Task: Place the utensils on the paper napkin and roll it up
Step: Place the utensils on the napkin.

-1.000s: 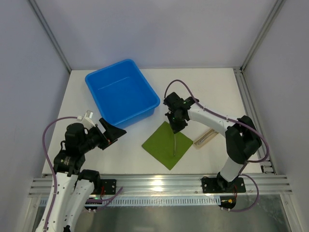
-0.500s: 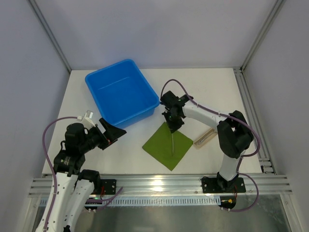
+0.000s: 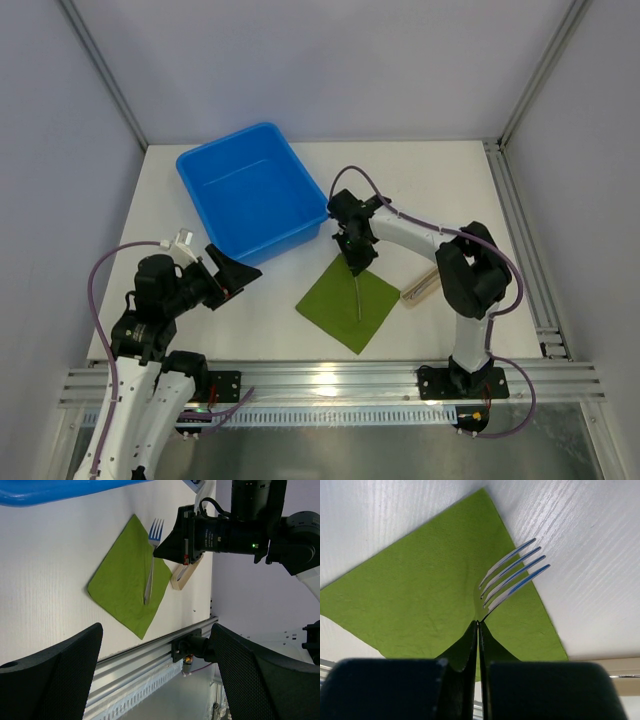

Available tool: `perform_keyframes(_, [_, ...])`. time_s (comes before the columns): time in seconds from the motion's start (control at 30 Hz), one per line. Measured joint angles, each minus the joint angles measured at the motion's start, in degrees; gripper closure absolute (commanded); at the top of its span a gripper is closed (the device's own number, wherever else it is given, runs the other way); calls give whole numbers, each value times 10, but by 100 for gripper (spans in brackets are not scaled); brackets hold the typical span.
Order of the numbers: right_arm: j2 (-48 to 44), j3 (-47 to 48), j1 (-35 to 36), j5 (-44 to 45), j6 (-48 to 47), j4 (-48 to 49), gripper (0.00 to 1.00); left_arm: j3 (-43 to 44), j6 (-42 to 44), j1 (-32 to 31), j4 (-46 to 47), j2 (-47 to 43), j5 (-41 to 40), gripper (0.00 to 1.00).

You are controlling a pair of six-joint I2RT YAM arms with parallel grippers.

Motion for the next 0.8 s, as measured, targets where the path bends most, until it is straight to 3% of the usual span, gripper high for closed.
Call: perform_keyframes(0.8, [30,20,8,46,8,-1,96,0,5,0,0,0,0,10])
